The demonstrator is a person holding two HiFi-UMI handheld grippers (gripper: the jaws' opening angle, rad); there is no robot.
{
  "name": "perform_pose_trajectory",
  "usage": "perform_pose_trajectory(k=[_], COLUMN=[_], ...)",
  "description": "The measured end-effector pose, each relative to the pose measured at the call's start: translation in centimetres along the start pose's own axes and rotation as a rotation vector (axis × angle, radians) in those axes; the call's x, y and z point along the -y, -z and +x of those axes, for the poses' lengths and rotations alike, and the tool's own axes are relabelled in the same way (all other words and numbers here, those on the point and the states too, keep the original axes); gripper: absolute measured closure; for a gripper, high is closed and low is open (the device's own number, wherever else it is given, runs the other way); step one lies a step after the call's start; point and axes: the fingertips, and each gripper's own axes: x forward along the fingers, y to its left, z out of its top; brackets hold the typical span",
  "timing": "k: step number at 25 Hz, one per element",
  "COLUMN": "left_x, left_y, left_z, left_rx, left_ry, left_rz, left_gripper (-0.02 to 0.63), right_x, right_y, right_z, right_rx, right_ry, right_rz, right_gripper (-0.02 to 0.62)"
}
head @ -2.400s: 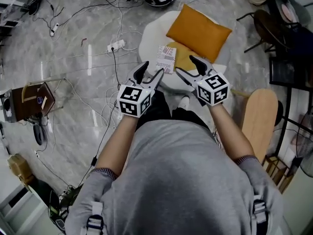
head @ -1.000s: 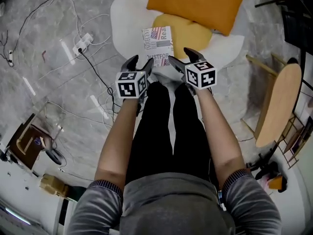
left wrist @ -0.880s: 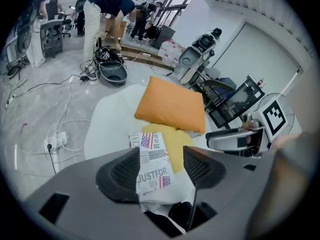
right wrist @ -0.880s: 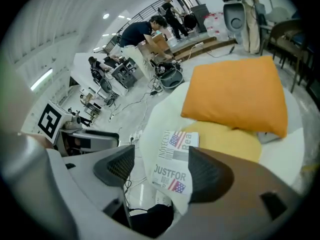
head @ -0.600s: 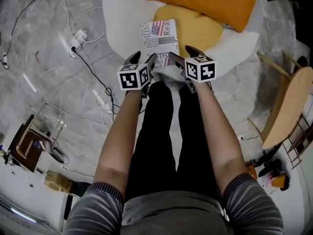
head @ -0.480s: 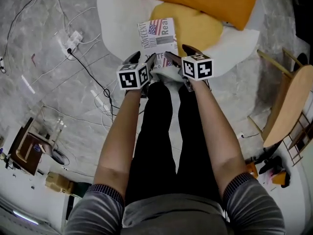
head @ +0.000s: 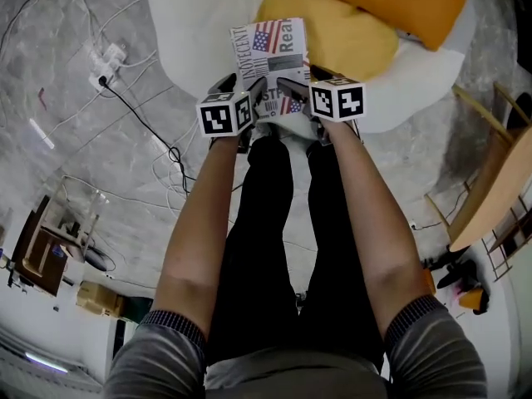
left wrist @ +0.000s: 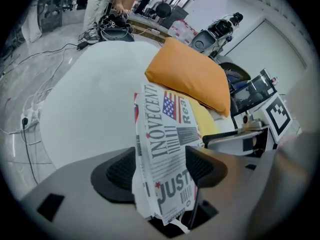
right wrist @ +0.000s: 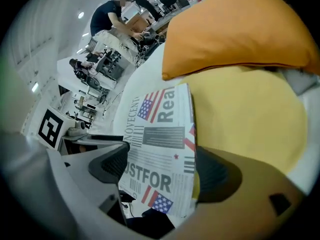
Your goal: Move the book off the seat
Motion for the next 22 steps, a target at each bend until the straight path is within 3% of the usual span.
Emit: perform_pose_trajectory(k=[12, 22], left_x=[-0.6, -0.5], left_y=[0.3, 1.3], left_z=[1.7, 2.1], left_rx=[0.005, -0.023], left_ry=[0.027, -0.012], left_rz=[-0.017, -0.057], left_gripper=[0.279, 0.279], right_x=[1.6, 1.7], right_y=[1.0, 1.3], right_z=[3.3, 3.2], right_rx=[-0.003, -0.004], right_ry=[-0.038, -0.021], right_rz=[0.033, -0.001], right_gripper=[0.154, 0.221])
